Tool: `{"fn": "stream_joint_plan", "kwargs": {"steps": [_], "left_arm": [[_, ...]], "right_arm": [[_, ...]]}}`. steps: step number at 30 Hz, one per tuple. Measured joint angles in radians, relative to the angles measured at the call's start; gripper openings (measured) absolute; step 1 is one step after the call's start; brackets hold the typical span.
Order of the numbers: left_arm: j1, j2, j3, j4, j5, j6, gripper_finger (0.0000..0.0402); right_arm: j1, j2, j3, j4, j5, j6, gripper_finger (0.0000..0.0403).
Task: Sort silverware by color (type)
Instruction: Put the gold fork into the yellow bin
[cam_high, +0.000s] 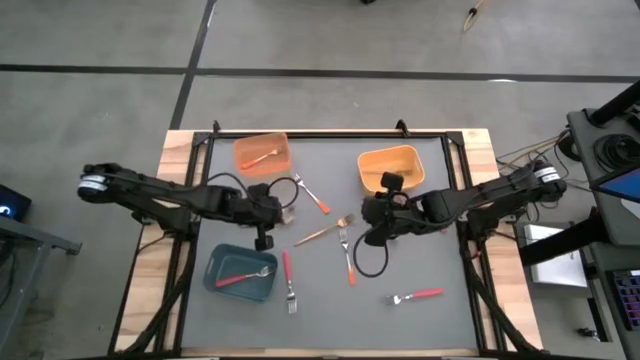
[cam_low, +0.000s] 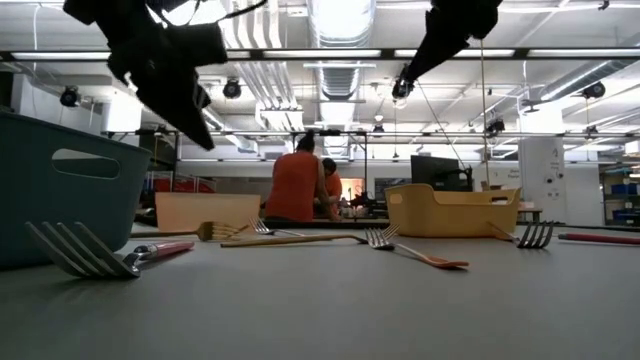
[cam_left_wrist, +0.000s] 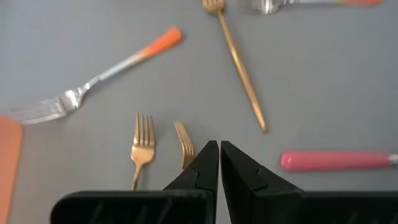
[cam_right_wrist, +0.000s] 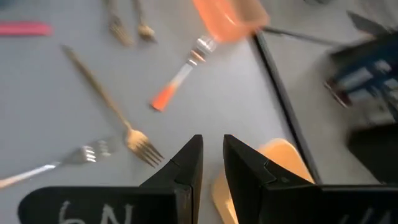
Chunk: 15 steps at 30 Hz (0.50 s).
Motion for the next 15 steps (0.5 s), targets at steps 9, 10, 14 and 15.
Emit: {"fn": "stream_joint_plan", "kwargs": {"steps": [9,10,14,15], "left_arm": [[0.005,0.144,-0.002,-0.002,-0.002,-0.003,0.0],[0.007,0.157,0.0,-0.005,-0.002,-0.003,0.0],[0.03,0.188,0.001,-0.007,-0.002,-0.003,0.0004],[0.038,0.191,0.001,-0.007,-0.003,-0.003,0.0009]], "right_arm": [[-0.042,-0.135,-0.189,0.359,-0.187,-0.203,0.0054],[-0.049,-0.151,-0.207,0.381,-0.189,-0.213,0.0054],[-0.082,-0.214,-0.262,0.439,-0.191,-0.23,0.0054],[-0.089,-0.228,-0.273,0.447,-0.191,-0.233,0.0054]]}}
